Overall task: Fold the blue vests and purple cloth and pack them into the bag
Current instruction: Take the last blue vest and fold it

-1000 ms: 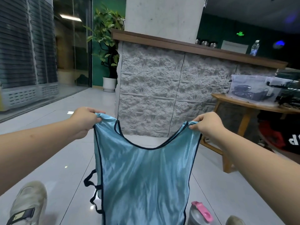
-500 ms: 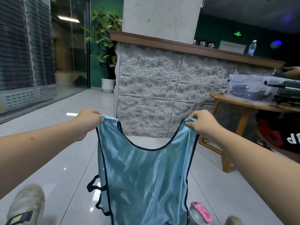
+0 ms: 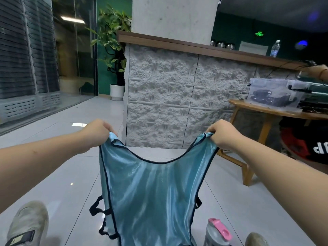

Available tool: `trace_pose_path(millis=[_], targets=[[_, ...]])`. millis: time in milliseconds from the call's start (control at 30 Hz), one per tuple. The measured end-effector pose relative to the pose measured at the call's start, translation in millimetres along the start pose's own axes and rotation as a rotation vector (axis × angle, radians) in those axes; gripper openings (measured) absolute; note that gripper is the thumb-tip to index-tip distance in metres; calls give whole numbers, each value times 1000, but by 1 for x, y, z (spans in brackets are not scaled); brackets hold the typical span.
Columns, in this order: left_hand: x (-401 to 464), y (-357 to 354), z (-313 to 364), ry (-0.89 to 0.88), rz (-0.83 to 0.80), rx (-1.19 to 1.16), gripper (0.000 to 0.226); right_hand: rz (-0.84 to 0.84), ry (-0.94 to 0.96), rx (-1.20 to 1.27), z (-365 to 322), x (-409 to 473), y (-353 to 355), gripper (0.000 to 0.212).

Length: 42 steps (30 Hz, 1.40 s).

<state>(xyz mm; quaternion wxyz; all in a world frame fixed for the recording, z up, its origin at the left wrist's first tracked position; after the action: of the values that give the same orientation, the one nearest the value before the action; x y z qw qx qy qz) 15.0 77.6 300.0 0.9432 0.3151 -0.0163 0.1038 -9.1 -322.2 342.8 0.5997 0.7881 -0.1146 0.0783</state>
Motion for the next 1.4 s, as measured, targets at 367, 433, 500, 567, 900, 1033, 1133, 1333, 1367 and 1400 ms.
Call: trace_pose_path(millis=[367, 433, 500, 567, 900, 1033, 1133, 1333, 1367, 1400], targets=[[-1, 2, 12, -40, -48, -71, 31, 10, -10, 226, -18, -7, 11, 37], [-2, 4, 11, -14, -35, -39, 21, -23, -88, 213, -18, -6, 7, 25], [-3, 3, 5, 45, -52, -13, 18, -61, -155, 140, -17, -7, 0, 25], [-6, -1, 0, 112, -76, -38, 18, -125, -207, 131, -18, -13, -6, 35], [-28, -26, 48, 55, -188, -434, 26, -176, -216, 598, -74, -26, -6, 29], [-42, -41, 65, -6, -194, -527, 31, -270, -171, 776, -94, -32, -10, 24], [-51, -50, 73, -24, -138, -559, 34, -283, -169, 884, -106, -35, -13, 23], [-64, -67, 85, -124, -159, -501, 43, -262, -171, 968, -120, -38, -19, 8], [-66, -68, 86, -136, -170, -481, 45, -255, -172, 978, -121, -38, -20, 7], [-66, -70, 86, -152, -179, -452, 45, -247, -173, 988, -122, -38, -21, 8]])
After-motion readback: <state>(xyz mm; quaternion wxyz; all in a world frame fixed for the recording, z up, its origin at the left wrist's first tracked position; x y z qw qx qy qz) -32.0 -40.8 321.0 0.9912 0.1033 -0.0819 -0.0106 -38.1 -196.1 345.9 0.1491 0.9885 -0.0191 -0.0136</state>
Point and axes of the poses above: each hand's wrist, its own x-axis towards the middle knuckle, its own y-axis out of the back of the hand, z = x × y, the point moved 3 cm from there along x, towards the middle knuckle, and after that the axes turned 1 degree about y, right-handed, at the moved point
